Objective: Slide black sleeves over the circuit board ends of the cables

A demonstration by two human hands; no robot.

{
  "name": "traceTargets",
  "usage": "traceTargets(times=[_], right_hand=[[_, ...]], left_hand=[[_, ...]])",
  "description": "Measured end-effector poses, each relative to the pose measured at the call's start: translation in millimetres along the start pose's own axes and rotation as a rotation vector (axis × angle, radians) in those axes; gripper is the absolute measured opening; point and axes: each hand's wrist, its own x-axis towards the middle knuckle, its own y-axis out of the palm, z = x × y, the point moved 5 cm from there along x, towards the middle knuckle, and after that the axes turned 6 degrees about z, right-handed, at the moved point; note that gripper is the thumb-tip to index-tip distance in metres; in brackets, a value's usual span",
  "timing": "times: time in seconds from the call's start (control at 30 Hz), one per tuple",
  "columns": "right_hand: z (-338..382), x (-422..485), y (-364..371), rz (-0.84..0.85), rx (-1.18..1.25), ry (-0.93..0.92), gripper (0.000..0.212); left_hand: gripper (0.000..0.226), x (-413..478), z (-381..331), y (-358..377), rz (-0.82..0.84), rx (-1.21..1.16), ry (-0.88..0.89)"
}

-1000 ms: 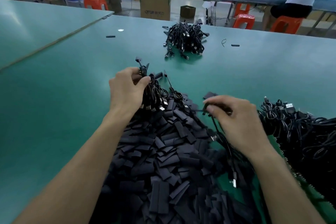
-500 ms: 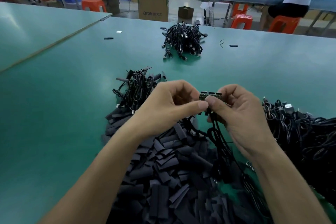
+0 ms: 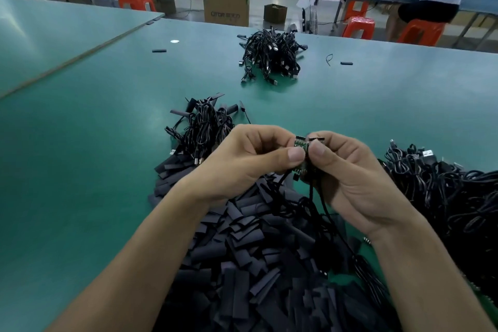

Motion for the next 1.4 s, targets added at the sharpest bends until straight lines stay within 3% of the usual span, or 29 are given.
traceTargets(times=[0.1, 0.17, 0.27, 0.37, 0.43, 0.5, 0.63, 0.77, 0.87, 1.07, 1.27, 1.4], right_hand=[[9, -2, -11, -0.003, -0.008, -0.009, 0.024], [17, -5, -22, -0.034, -0.034, -0.011, 0.030], [21, -7, -31, -0.092, -0.409, 0.024, 0.020], [8, -5, -24, -0.024, -0.950, 0.167, 0.029], [-5, -4, -18, 0.025, -1.073, 0.311, 0.047], [-13, 1, -20, -0.062, -1.121, 0.366, 0.057], [-24, 24, -16, -0.177, -1.438, 0.313, 0.025], [-40, 42, -9, -0.199, -1.608, 0.388, 0.034], [-50, 48, -9, -0.218, -1.596, 0.419, 0.028], [-40, 40, -11, -0.336, -1.373, 0.221, 0.004], [5, 14, -15, -0.374, -0.899, -0.129, 0.019], [25, -1, -13, -0.330, -0.863, -0.271, 0.027]], left_hand=[[0.009, 0, -4, -7, -0.045, -0.088, 0.014], [0.004, -1, -8, -20, -0.130, -0.287, 0.016], [0.006, -6, -14, -39, -0.284, -0.421, 0.073], [0.013, -10, -22, -48, -0.458, -0.185, 0.121], [0.018, -13, -28, -50, -0.561, 0.044, 0.140], [0.016, -14, -34, -48, -0.596, 0.185, 0.154], [0.021, -14, -36, -45, -0.617, 0.319, 0.120], [0.029, -11, -29, -45, -0.617, 0.327, 0.032], [0.028, -9, -25, -47, -0.590, 0.346, -0.008], [0.014, -7, -17, -47, -0.552, 0.320, 0.016], [0.019, -8, -9, -46, -0.479, 0.386, -0.010], [0.010, -7, -6, -40, -0.427, 0.375, -0.059]])
